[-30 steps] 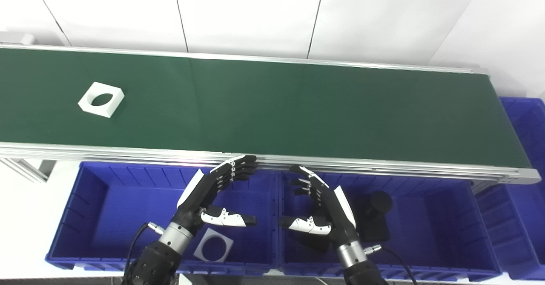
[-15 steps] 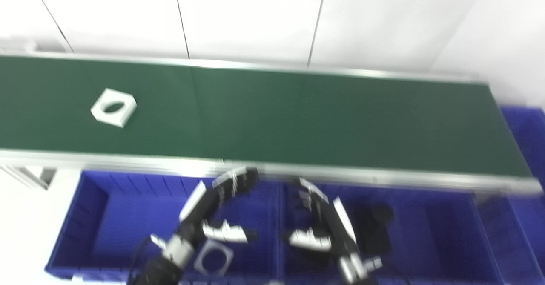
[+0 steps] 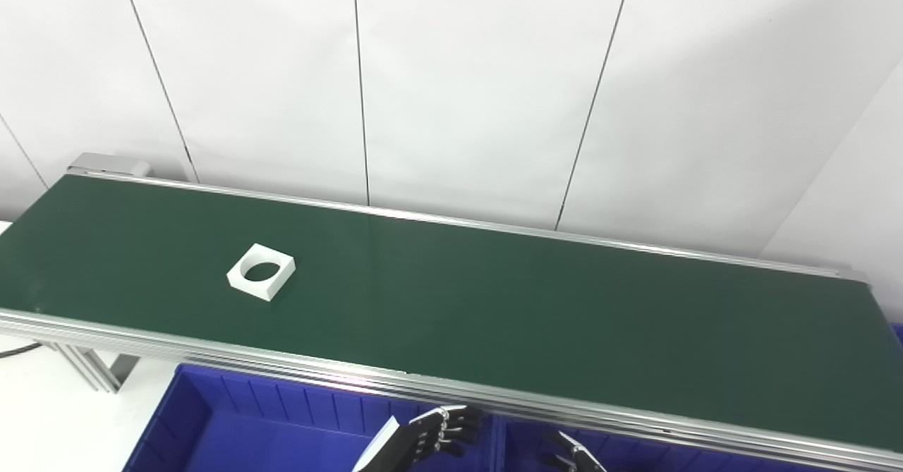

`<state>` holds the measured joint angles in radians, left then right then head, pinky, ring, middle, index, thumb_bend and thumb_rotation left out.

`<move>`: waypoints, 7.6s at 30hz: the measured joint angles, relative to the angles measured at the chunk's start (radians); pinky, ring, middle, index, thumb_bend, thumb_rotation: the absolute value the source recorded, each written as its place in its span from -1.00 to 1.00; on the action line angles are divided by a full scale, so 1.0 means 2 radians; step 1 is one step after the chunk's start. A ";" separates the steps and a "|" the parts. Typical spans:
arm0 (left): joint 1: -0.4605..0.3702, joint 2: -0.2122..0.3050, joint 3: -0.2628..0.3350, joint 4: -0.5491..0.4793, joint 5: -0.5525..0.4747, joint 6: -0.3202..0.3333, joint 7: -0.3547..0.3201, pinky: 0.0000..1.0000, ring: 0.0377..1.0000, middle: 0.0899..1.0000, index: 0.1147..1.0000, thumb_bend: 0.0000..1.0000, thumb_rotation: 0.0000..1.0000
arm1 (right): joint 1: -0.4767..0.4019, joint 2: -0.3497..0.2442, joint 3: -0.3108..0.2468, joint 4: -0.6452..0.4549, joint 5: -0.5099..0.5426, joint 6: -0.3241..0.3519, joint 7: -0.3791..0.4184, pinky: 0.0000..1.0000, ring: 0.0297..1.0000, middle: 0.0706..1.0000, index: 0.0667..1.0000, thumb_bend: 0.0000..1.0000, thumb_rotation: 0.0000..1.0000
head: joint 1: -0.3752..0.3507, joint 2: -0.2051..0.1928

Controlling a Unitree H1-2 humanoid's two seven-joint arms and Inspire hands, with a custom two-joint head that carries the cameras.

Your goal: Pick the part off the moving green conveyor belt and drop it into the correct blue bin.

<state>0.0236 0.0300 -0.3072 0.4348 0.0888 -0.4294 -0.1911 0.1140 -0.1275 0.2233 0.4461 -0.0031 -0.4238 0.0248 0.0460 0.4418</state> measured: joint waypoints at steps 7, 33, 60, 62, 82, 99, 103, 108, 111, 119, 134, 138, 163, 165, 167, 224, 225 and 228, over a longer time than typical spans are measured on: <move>-0.002 0.002 -0.003 0.000 -0.002 0.000 0.002 0.40 0.49 0.54 0.52 1.00 -0.53 | -0.002 0.002 -0.002 0.001 -0.007 0.000 0.001 0.42 0.58 0.81 0.62 0.99 -0.22 | 0.004 0.004; 0.012 0.015 -0.023 -0.194 -0.037 0.000 -0.057 0.28 0.45 0.49 0.44 1.00 -0.50 | -0.015 0.012 0.002 0.019 -0.011 -0.005 -0.007 0.40 0.57 0.82 0.63 0.96 -0.22 | 0.008 -0.011; -0.233 0.131 0.008 -0.152 0.342 -0.005 0.014 0.36 0.43 0.48 0.50 1.00 -0.66 | -0.019 0.015 -0.022 0.027 0.000 -0.013 0.022 0.47 0.64 0.89 0.69 0.90 -0.29 | 0.095 -0.025; -0.250 0.140 -0.002 -0.124 0.373 0.003 0.013 0.35 0.42 0.48 0.51 1.00 -0.65 | -0.022 0.016 -0.027 0.030 0.001 -0.013 0.028 0.51 0.66 0.90 0.71 0.88 -0.28 | 0.098 -0.026; -0.313 0.167 -0.035 -0.023 0.439 0.061 0.057 0.32 0.44 0.51 0.55 1.00 -0.71 | -0.019 0.028 -0.041 0.028 -0.005 -0.014 0.036 0.48 0.61 0.86 0.67 0.90 -0.26 | 0.054 -0.012; -0.340 0.130 -0.081 0.055 0.445 0.124 0.054 0.25 0.52 0.61 0.62 1.00 -0.58 | -0.010 0.031 -0.030 0.018 -0.007 -0.014 0.025 0.52 0.63 0.86 0.68 0.89 -0.25 | 0.022 0.018; -0.354 0.124 -0.088 0.058 0.444 0.128 0.039 0.26 0.53 0.62 0.63 1.00 -0.51 | -0.004 0.033 -0.019 0.010 -0.012 -0.014 0.014 0.50 0.61 0.84 0.67 0.90 -0.21 | 0.002 0.034; -0.363 0.115 -0.098 0.058 0.434 0.131 0.019 0.20 0.49 0.61 0.64 1.00 -0.49 | 0.000 0.033 0.002 0.002 -0.025 -0.014 -0.009 0.45 0.58 0.83 0.67 0.89 -0.20 | -0.018 0.050; -0.364 0.115 -0.101 0.058 0.434 0.131 0.012 0.20 0.49 0.61 0.64 1.00 -0.49 | 0.001 0.031 0.009 0.000 -0.026 -0.014 -0.017 0.43 0.57 0.82 0.66 0.88 -0.21 | -0.022 0.054; -0.370 0.115 -0.109 0.058 0.434 0.145 -0.011 0.21 0.52 0.62 0.63 1.00 -0.49 | 0.002 0.025 0.026 -0.003 -0.030 -0.013 -0.041 0.43 0.57 0.82 0.65 0.89 -0.20 | -0.027 0.062; -0.380 0.116 -0.137 0.080 0.437 0.150 -0.026 0.30 0.59 0.68 0.67 1.00 -0.44 | 0.007 0.022 0.034 -0.013 -0.030 -0.011 -0.048 0.42 0.56 0.82 0.65 0.89 -0.21 | -0.033 0.073; -0.389 0.115 -0.144 0.107 0.437 0.151 -0.026 0.26 0.58 0.69 0.66 1.00 -0.45 | 0.007 0.022 0.039 -0.013 -0.032 -0.011 -0.056 0.41 0.56 0.81 0.65 0.88 -0.22 | -0.039 0.076; -0.422 0.058 -0.178 0.213 0.433 0.147 0.063 -0.29 -0.10 0.01 0.06 0.29 -0.98 | 0.015 0.020 0.071 -0.047 -0.045 -0.005 -0.092 0.44 0.59 0.81 0.63 0.87 -0.19 | -0.055 0.090; -0.422 0.056 -0.180 0.219 0.433 0.143 0.079 -0.57 -0.25 -0.16 -0.06 0.05 -1.00 | 0.013 0.021 0.073 -0.047 -0.045 -0.005 -0.095 0.45 0.59 0.80 0.63 0.88 -0.18 | -0.056 0.090; -0.422 0.056 -0.179 0.225 0.428 0.138 0.089 -0.65 -0.25 -0.16 -0.10 0.01 -1.00 | 0.013 0.021 0.074 -0.047 -0.045 -0.005 -0.097 0.44 0.58 0.80 0.64 0.87 -0.18 | -0.055 0.090; -0.175 0.135 -0.034 -0.401 0.398 0.348 -0.209 -0.40 -0.32 -0.15 -0.02 -0.01 -1.00 | 0.013 0.017 0.016 -0.094 -0.008 -0.005 -0.024 0.47 0.59 0.81 0.67 0.85 -0.23 | 0.006 0.175; -0.166 0.135 -0.031 -0.404 0.398 0.349 -0.210 -0.38 -0.33 -0.17 0.00 -0.01 -1.00 | 0.016 0.017 0.013 -0.099 -0.006 -0.005 -0.020 0.47 0.59 0.81 0.68 0.84 -0.26 | 0.007 0.184; -0.148 0.135 -0.022 -0.413 0.401 0.354 -0.211 -0.38 -0.33 -0.18 0.00 -0.01 -1.00 | 0.018 0.018 0.006 -0.107 -0.003 -0.005 -0.013 0.48 0.59 0.82 0.68 0.84 -0.28 | 0.009 0.191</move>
<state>-0.2724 0.3002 -0.3504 -0.3917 0.8917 0.2778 -0.6132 0.1501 -0.0905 0.2358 0.2317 -0.0098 -0.4339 -0.0007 0.0644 0.8236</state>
